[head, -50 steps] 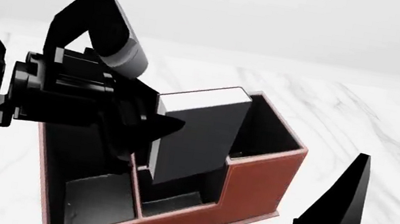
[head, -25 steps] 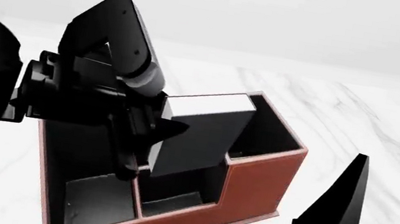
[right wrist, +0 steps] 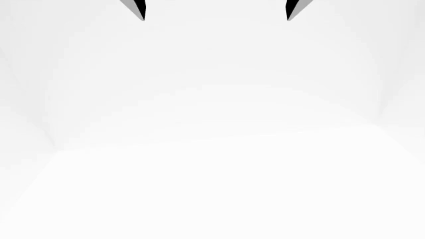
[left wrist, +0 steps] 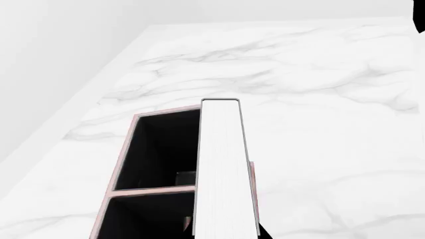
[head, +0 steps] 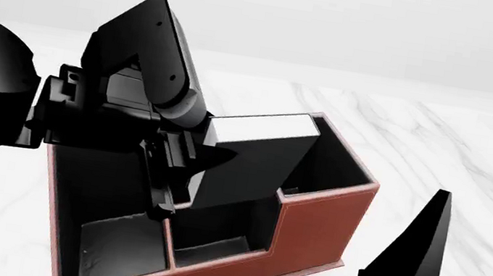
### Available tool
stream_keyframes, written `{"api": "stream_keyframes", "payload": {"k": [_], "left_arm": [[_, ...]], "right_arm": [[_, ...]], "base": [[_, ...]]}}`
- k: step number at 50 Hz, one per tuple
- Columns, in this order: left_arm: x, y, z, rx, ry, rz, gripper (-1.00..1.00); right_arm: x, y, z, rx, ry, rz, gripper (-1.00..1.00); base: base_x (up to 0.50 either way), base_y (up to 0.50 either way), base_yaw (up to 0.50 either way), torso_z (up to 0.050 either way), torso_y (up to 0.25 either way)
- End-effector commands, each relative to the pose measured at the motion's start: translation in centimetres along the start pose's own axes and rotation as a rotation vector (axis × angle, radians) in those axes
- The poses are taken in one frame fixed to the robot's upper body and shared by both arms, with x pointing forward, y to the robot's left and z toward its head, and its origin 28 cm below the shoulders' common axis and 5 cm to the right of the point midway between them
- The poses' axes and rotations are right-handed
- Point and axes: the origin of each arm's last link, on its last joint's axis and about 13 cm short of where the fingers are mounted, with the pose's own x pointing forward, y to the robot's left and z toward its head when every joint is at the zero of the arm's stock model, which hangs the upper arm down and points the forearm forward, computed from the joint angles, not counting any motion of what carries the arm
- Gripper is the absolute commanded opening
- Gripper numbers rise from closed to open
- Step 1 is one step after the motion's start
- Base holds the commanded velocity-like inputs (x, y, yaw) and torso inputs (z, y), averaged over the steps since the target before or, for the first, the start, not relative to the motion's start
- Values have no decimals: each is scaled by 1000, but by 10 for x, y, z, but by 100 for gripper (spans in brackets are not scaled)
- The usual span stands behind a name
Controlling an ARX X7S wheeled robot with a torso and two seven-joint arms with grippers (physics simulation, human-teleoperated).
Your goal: Pick up the book and place it in the back compartment of the caddy.
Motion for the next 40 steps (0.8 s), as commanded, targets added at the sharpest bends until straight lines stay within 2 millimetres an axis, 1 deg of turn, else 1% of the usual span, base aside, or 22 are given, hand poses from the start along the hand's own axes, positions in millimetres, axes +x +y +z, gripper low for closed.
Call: {"api": "stream_keyframes", "payload": {"k": [1,5,16,23,40], "left_arm": [[-2,6,6,31,-51,48,-100],[-5,7,7,32,-45,55,-100],[-4,8,5,55,15,52,-100],[-4,6,6,54,-9,22,-100],[1,5,-10,32,7,13,-100]], "right_arm": [[2,-1,0,-22,-15,4,100],[2,-1,0,-21,-14,4,100],[1,-1,-1,-18,-12,5,100],[1,-1,-1,-19,-10,6,100],[0,-1,-3,-21,-6,7,100]], "base": [[0,0,0,0,0],[0,0,0,0,3],[0,0,0,1,1],[0,0,0,0,1],[0,0,0,0,1]]}}
